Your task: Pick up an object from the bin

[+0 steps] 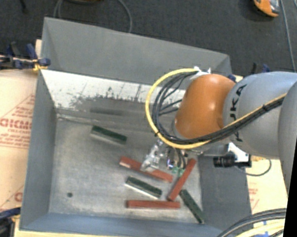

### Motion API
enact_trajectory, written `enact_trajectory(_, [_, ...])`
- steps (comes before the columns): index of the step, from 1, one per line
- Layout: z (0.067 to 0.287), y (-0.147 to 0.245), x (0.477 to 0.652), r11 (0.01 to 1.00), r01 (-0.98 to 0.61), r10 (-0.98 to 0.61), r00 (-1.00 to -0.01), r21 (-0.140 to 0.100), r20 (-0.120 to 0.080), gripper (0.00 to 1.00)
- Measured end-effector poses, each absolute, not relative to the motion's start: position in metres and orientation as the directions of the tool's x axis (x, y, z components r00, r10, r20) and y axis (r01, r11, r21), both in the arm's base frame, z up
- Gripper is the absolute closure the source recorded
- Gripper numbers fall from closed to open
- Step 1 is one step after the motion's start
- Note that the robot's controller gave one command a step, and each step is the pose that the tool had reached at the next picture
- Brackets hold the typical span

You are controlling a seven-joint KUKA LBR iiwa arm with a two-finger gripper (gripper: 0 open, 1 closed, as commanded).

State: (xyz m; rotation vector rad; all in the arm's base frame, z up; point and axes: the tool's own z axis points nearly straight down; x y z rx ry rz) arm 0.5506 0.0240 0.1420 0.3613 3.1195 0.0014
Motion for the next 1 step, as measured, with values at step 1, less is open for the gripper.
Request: enact_trajectory(1, [0.1479,0.0239,0.5514,0.974,0.228,0.228,-0.974,0.002,-0.005,1.0])
